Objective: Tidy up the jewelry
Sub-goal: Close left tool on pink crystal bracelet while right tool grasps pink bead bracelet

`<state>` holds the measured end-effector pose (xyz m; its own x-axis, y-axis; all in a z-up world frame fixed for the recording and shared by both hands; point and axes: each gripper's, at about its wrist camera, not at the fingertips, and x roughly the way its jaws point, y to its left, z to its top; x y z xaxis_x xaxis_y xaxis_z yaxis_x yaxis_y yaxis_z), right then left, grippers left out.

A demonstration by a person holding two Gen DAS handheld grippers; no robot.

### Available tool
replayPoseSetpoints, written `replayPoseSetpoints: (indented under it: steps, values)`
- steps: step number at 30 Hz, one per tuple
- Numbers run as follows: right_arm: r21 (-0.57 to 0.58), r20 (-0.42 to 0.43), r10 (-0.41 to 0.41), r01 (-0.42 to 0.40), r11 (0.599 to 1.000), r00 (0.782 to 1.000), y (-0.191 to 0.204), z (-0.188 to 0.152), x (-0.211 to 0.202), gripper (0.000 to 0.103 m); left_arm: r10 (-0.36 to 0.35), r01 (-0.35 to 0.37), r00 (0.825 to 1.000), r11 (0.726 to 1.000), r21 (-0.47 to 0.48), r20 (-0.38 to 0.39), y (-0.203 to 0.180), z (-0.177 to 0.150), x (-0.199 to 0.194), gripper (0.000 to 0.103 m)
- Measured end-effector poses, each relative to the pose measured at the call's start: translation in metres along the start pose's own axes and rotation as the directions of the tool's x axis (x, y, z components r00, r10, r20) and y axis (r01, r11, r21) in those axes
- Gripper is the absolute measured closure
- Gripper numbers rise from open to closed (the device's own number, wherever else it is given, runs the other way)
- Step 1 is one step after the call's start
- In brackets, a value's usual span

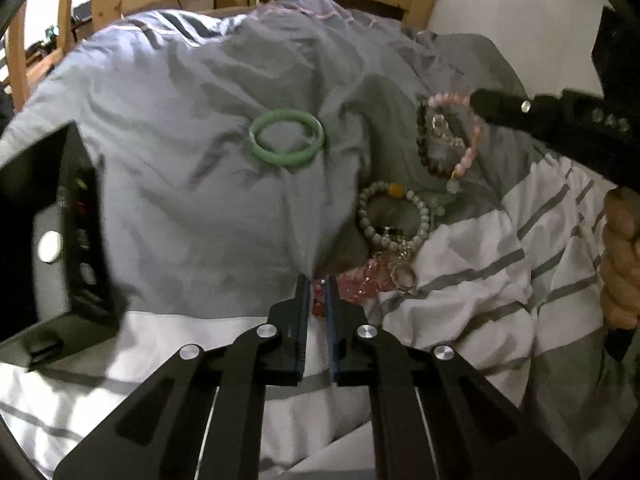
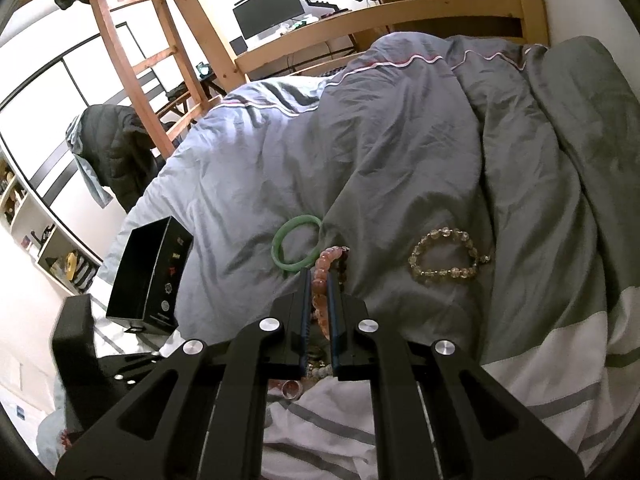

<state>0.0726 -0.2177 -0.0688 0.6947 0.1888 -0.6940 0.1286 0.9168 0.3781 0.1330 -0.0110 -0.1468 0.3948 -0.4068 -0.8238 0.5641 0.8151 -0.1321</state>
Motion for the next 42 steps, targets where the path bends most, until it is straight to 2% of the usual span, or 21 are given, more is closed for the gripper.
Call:
replayPoseSetpoints:
  steps: [2, 6, 10, 11, 12, 13, 14, 15, 18, 20, 23, 29, 36, 42]
  values:
    - [-0.003, 0.002, 0.003, -0.003, 1.000, 1.000, 0.000, 0.000, 0.000, 0.094, 0.018, -0.018, 1.000, 1.000, -0.011, 0.015, 0.004, 0.000, -0.010, 0.097]
    - [-0.009, 0.003, 0.007, -0.007, 1.000, 1.000, 0.003, -0.001, -0.001, 0.094, 0.006, -0.005, 1.000, 1.000, -0.012, 0.025, 0.003, -0.002, -0.018, 0.097]
    - [-0.010, 0.003, 0.009, -0.009, 1.000, 1.000, 0.004, -0.001, -0.002, 0.094, -0.052, 0.051, 0.998, 0.998, 0.029, 0.029, -0.015, -0.003, -0.019, 0.097]
    - [-0.009, 0.002, 0.009, -0.009, 1.000, 1.000, 0.004, -0.001, -0.002, 0.094, -0.044, 0.043, 0.999, 0.998, 0.045, 0.031, -0.020, -0.004, -0.016, 0.091]
    - [-0.007, 0.001, 0.010, -0.010, 1.000, 1.000, 0.004, -0.001, -0.003, 0.094, -0.030, 0.029, 0.999, 0.998, 0.064, 0.018, -0.026, -0.004, -0.010, 0.070]
    - [-0.008, 0.001, 0.010, -0.010, 1.000, 1.000, 0.004, -0.001, -0.003, 0.094, -0.020, 0.019, 1.000, 0.997, 0.080, 0.013, -0.032, -0.005, -0.004, 0.055]
    - [-0.008, 0.002, 0.010, -0.010, 1.000, 1.000, 0.004, -0.001, -0.003, 0.094, -0.007, 0.005, 1.000, 0.996, 0.092, 0.024, -0.035, -0.006, -0.001, 0.033]
    - [-0.007, 0.000, 0.009, -0.009, 1.000, 1.000, 0.004, -0.001, -0.002, 0.094, 0.011, -0.016, 0.999, 0.993, 0.114, 0.044, -0.041, -0.005, 0.001, 0.032]
    - [-0.003, -0.009, 0.004, -0.004, 1.000, 1.000, 0.002, -0.004, 0.000, 0.094, -0.014, 0.010, 0.999, 0.990, 0.140, 0.032, -0.050, 0.004, 0.014, 0.032]
    - [0.003, -0.015, -0.001, 0.001, 1.000, 1.000, 0.000, -0.005, 0.002, 0.094, -0.024, 0.023, 1.000, 0.991, 0.129, 0.003, -0.049, 0.009, 0.029, 0.036]
    - [0.016, -0.014, 0.000, 0.000, 1.000, 1.000, -0.004, -0.005, 0.004, 0.094, -0.033, 0.040, 0.997, 0.994, 0.099, -0.069, -0.043, 0.009, 0.050, 0.072]
    - [0.030, -0.003, 0.008, -0.007, 1.000, 1.000, -0.005, -0.003, 0.001, 0.094, -0.078, 0.082, 0.993, 0.996, 0.044, -0.091, -0.025, 0.004, 0.040, 0.093]
    - [0.031, 0.014, 0.018, -0.018, 0.999, 1.000, -0.003, -0.001, -0.008, 0.094, -0.121, 0.122, 0.992, 0.992, 0.028, -0.047, -0.017, -0.009, 0.001, 0.095]
    - [0.022, 0.018, 0.025, -0.025, 0.999, 1.000, -0.001, -0.001, -0.013, 0.094, -0.127, 0.127, 0.992, 0.992, 0.020, 0.001, -0.017, -0.010, -0.020, 0.095]
